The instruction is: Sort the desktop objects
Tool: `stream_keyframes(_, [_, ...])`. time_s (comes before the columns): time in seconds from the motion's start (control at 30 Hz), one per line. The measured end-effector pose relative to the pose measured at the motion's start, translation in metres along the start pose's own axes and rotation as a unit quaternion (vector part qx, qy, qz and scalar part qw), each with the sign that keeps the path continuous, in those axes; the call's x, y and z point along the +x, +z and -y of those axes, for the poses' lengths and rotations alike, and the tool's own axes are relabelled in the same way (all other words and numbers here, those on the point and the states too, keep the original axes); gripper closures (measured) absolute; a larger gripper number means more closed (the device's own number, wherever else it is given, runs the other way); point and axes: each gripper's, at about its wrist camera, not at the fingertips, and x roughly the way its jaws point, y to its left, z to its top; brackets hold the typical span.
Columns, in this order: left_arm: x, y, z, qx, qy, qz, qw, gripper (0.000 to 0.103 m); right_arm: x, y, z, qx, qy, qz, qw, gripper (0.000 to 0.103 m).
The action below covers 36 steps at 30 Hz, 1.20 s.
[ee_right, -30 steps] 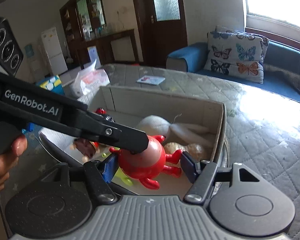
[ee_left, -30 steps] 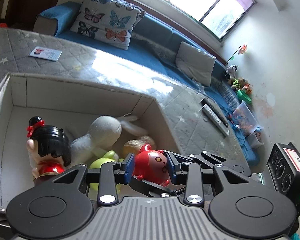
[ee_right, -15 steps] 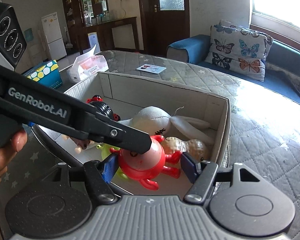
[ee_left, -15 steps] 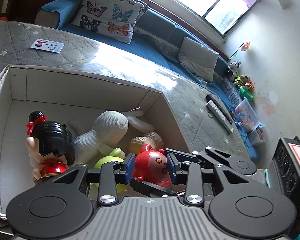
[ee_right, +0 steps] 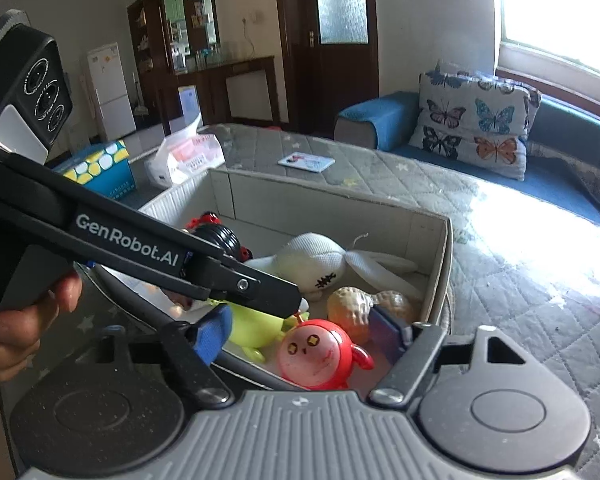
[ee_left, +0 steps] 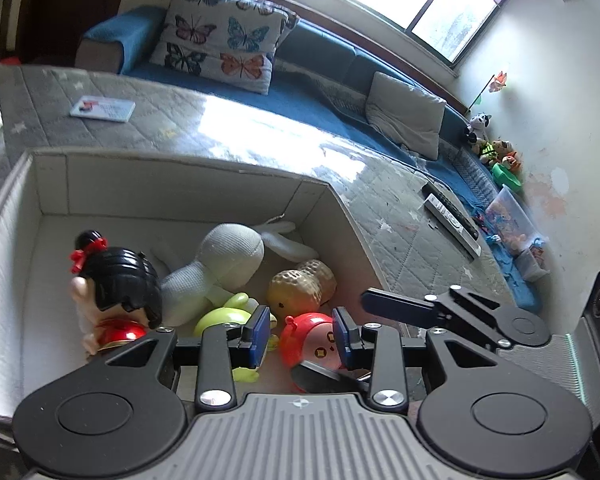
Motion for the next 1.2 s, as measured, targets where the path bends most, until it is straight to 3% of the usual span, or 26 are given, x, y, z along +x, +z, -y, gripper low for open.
stream_keyframes(0.13, [-0.015, -0.005, 0.007, 0.017, 0.020, 0.015, 0.9995, 0.066, -0.014, -0.004, -0.007, 0.000, -0.001, 0.016, 1.000, 0.018])
stream_keyframes(0.4, [-0.050, -0.026, 0.024, 0.065, 0.070, 0.047, 0.9944, 0.066, -0.037, -0.018, -0.020, 0.016, -0.010, 0.035, 0.999, 0.014])
stream_keyframes(0.53, [-0.065, -0.041, 0.031, 0.083, 0.085, 0.057, 0.9913, 0.066, -0.048, -0.026, -0.026, 0.024, -0.016, 0.042, 0.999, 0.000])
stream_keyframes(0.93, [-0.092, -0.096, 0.033, 0.124, 0.128, 0.092, 0.9798, 0.065, -0.073, -0.056, -0.060, 0.020, -0.042, 0.060, 0.997, 0.000])
stream_keyframes(1.2, [-0.100, -0.118, 0.019, 0.100, 0.152, 0.106, 0.9775, 0.065, -0.073, -0.074, -0.072, 0.032, -0.049, 0.052, 0.997, 0.000])
